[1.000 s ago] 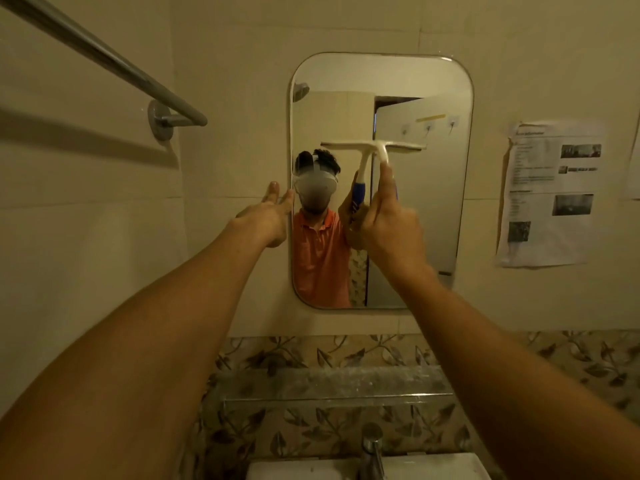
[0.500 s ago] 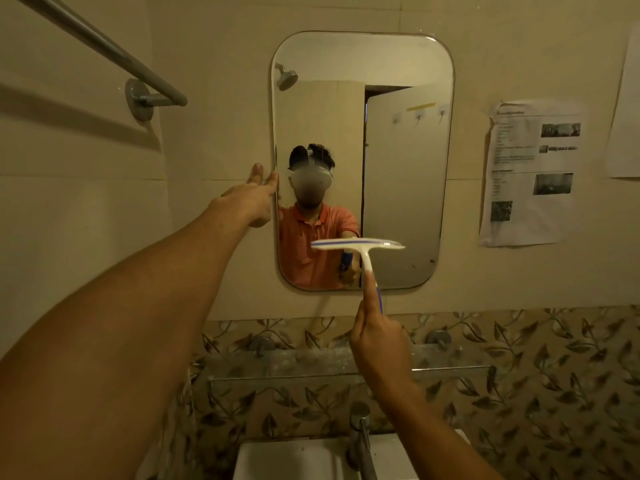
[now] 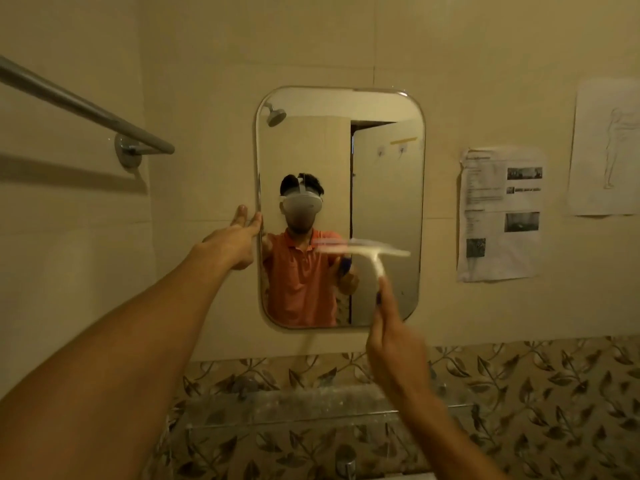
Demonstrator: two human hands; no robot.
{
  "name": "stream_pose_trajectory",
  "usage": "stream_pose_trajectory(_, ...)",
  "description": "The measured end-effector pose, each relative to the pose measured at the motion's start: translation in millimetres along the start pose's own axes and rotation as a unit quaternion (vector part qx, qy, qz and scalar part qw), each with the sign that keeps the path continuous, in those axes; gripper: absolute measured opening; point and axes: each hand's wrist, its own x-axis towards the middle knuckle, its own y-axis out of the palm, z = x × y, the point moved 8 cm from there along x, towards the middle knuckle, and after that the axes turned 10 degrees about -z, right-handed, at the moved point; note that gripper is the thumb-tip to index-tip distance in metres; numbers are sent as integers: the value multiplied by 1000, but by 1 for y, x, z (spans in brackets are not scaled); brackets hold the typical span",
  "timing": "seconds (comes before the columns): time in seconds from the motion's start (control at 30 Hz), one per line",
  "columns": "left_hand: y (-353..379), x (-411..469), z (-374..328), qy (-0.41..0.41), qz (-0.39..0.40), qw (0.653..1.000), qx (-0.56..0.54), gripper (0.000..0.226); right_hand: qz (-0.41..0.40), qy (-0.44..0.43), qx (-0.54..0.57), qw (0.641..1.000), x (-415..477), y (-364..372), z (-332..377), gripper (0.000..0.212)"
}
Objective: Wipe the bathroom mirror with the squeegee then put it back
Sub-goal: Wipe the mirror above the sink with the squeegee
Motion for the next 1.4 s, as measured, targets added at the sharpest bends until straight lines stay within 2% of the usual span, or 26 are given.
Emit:
stream_pose_trajectory(0.1,-2,-1,0,-6,4,1000,-3,102,-63,-16,22,998,96,-41,36,55)
stream_pose_trajectory(0.27,-4,-3,0,-9,22,1000,-4,100,-82,-49,-19,995,205,-77,87,53)
stream_pose_trajectory(0.53,-3,-4,1,-9,22,1000,6,104,-86,-57,-66,993,252,-75,97,55)
stream_pose_trajectory(0.87,-2,-6,-1,-8,24,999,25,101,-70,-42,-56,995,234,-63,83,58)
stream_pose_trajectory(1.13,-5,-12,-8,-8,10,999,43,96,-44,-17,-61,997,131,-31,14,61)
stream_pose_trajectory(1.4,-5,-12,-7,-21,11,998,55,102,17,3,-82,996,35,1,-43,64)
